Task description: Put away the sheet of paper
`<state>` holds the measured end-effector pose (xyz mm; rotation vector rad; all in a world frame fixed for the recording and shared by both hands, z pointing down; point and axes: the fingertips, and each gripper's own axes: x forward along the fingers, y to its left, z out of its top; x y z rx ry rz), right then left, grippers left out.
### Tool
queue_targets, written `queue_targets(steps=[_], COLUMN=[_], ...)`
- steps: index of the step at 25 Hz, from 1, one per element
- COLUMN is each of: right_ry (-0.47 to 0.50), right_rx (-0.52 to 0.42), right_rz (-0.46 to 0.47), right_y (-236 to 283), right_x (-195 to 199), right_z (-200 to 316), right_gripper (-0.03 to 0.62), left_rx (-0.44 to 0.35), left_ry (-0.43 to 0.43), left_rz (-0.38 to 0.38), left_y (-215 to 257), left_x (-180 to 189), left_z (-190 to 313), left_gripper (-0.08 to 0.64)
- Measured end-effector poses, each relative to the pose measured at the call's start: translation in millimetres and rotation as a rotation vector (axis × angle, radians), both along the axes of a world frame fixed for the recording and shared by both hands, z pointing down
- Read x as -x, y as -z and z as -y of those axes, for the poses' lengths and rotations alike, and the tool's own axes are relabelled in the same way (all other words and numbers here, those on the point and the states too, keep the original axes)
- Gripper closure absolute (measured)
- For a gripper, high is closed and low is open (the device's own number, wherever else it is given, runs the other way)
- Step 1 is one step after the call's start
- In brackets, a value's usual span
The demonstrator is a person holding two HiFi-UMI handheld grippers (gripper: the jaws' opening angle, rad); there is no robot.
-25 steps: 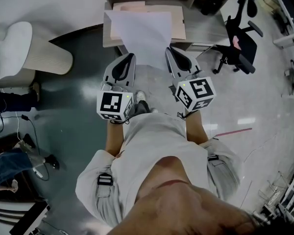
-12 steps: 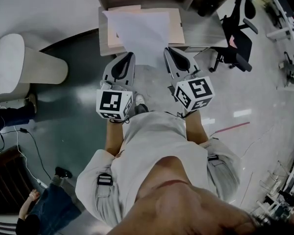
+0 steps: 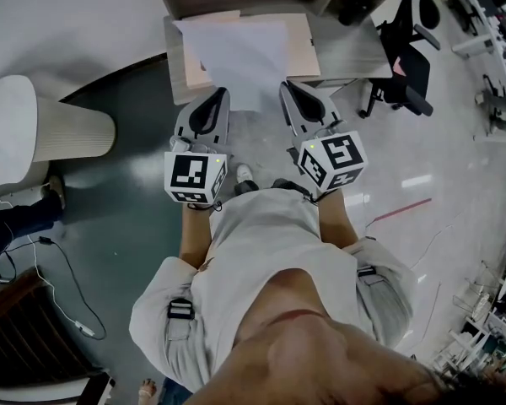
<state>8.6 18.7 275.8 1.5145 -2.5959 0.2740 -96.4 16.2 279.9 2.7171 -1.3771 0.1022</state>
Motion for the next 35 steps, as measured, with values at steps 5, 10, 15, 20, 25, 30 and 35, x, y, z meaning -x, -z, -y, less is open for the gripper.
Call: queue_targets(steps=[5, 10, 15, 20, 25, 30, 35], right_ry=[-0.004, 0.006, 0.035, 0.071, 0.097, 0.118, 0.137], right_rx=[0.005, -0.004, -0.019, -0.047, -0.065, -0.068, -0.064], right_rz=[0.0, 0.006, 0.018, 0.035, 0.044, 0.048, 0.06], right_y=[-3.7, -2.6, -0.2, 7.3, 12.1, 12.6, 12.5], right_x=[5.7, 7.9, 9.7, 6.5, 2.3, -7.9, -18.1], right_z=[6.6, 15.2, 27.8, 53.9, 82.3, 107.4, 131.2], right_gripper=[0.572, 0.572, 0.572, 0.572, 0.572, 0.572, 0.572], left_rx=[0.014, 0.012, -0.013, -0.035, -0.047, -0.046, -0.035], left_ry=[-0.001, 0.009, 0.027, 0.064, 0.084, 0.098, 0.118], left_rz=[0.001, 0.007, 0.022, 0.036, 0.048, 0.056, 0.068], left_y=[-5.3, -2.5, 6.7, 15.8, 20.3, 20.3, 19.8], left_x=[6.1, 7.7, 7.1, 4.4, -1.5, -14.0, -24.5], left_z=[5.1, 13.5, 23.5, 47.0, 73.6, 98.6, 119.5], left_gripper=[0.543, 0.543, 0.543, 0.543, 0.543, 0.543, 0.543])
